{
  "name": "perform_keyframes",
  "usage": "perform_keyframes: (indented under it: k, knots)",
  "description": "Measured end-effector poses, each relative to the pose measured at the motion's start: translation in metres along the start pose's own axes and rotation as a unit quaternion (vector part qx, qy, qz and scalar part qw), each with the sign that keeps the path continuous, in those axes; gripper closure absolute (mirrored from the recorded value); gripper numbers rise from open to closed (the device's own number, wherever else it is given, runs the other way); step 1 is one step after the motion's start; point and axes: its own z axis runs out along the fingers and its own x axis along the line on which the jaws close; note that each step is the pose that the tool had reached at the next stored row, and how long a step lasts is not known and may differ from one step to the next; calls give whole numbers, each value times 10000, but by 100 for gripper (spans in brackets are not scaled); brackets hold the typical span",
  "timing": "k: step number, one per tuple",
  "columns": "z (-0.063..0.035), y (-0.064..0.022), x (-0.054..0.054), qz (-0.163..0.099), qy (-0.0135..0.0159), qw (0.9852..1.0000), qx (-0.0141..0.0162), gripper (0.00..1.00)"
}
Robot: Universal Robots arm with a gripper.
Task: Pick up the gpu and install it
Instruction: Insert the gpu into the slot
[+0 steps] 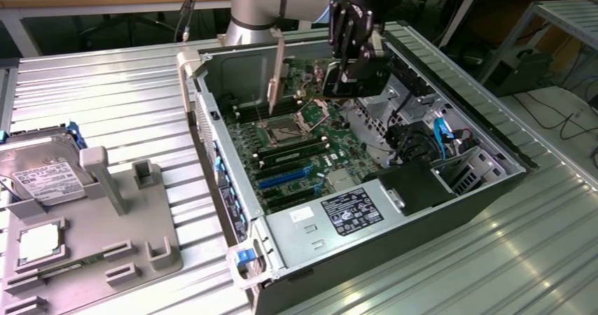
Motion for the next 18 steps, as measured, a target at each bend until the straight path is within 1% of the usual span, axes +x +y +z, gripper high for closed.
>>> perform_keyframes:
  k: [7,15,16,17,18]
  knots:
    - [0,0,1,-222,-1,9998,0,72]
    - [2,-2,1,-312,-3,9995,-1,72]
    - [7,-2,1,-324,-17,9995,-1,72]
    - [11,-2,1,-331,-45,9994,-4,72]
    - [13,-2,0,-334,-68,9994,-6,72]
